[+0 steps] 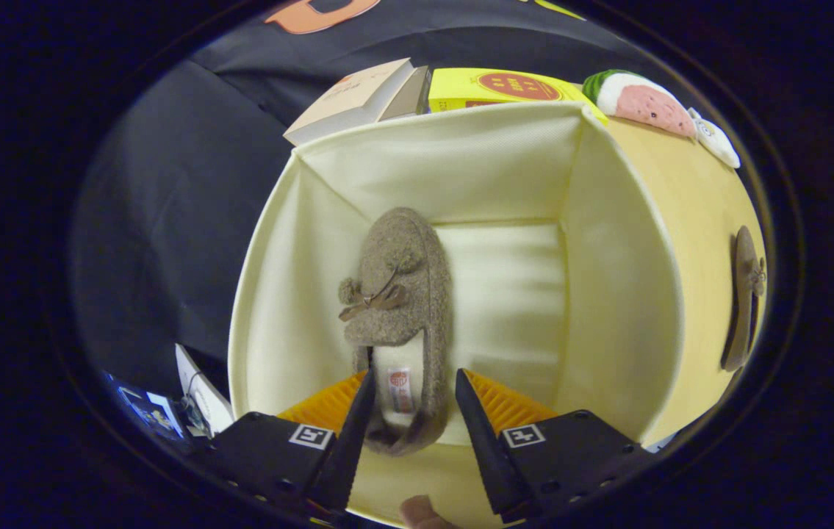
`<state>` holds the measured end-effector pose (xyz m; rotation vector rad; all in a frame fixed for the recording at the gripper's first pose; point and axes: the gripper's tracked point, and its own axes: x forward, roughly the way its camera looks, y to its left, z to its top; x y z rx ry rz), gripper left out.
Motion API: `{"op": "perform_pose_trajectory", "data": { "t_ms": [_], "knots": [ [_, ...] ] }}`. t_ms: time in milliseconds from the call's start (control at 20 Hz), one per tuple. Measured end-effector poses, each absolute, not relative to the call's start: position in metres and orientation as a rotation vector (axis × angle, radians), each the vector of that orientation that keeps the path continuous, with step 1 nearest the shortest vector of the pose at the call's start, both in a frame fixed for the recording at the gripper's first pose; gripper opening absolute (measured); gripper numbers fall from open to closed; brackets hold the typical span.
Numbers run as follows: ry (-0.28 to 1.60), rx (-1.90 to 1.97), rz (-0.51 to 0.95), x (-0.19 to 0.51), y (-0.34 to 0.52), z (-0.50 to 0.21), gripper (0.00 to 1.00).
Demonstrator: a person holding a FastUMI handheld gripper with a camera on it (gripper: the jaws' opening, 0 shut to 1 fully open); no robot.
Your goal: Open the storage box then place both shoes into the box .Put the left shoe in first, then the right shoe, with the right side of both shoes facing outward in a uniform manner.
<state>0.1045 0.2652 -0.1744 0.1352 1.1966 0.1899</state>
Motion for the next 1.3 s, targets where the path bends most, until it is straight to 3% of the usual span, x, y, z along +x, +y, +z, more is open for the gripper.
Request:
{"op": "perform_pose_trajectory", "data": {
  "t_ms": [150,400,750,1300],
  "knots": [
    [1.149,0.124,0.211,0.098,0.265,-0.15,0.84],
    [1.043,0.02,0.202,0.085,0.247,-0.101,0.96],
    [0.953,-0.011,0.207,0.055,0.181,-0.035,0.96],
    [1.004,0.147,-0.068,0.064,-0.057,-0.061,0.96]
  ]
}}
